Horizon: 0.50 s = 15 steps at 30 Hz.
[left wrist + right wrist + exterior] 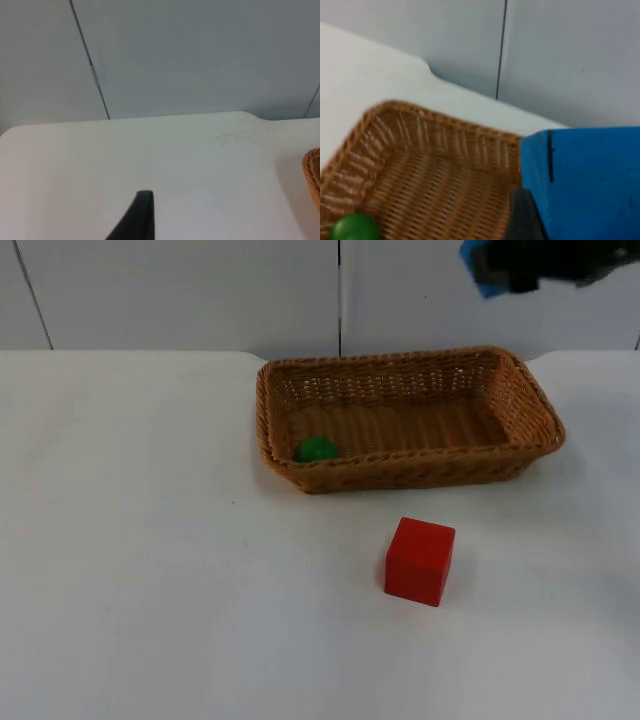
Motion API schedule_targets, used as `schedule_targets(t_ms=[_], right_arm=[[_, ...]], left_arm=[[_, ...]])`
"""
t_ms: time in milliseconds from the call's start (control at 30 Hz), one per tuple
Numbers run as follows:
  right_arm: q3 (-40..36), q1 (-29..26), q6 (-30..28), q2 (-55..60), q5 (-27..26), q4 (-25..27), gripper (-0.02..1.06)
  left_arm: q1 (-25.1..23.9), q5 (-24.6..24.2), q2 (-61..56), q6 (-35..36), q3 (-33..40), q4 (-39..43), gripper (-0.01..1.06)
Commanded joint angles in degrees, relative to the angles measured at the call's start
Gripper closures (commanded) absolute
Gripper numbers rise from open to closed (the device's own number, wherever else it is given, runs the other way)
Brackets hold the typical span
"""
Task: Place all geometric objects except the red cube into the basket.
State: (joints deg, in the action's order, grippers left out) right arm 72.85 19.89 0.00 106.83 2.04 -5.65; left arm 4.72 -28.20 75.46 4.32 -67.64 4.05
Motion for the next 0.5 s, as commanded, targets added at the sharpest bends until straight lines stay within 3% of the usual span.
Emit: schedule_targets(t_ms=[0,200,400,467], right_arm=[[2.4,0.2,0.0,4.2,1.0,-0.3,1.03],[9.7,0.2,2.0,15.0,5.7,-0.3,1.03],[12.8,0.2,2.6,18.9,6.1,-0.2,1.03],[13.8,0.2,3.7,19.7,5.9,-0.2,0.98]], left_arm=[[-0.1,0.6,0.1,0.6,0.3,0.1,0.02],[-0.1,0.6,0.1,0.6,0.3,0.1,0.02],[-0.1,0.0,0.0,0.6,0.3,0.1,0.02],[-0.1,0.0,0.0,0.6,0.3,0.5,0.02]])
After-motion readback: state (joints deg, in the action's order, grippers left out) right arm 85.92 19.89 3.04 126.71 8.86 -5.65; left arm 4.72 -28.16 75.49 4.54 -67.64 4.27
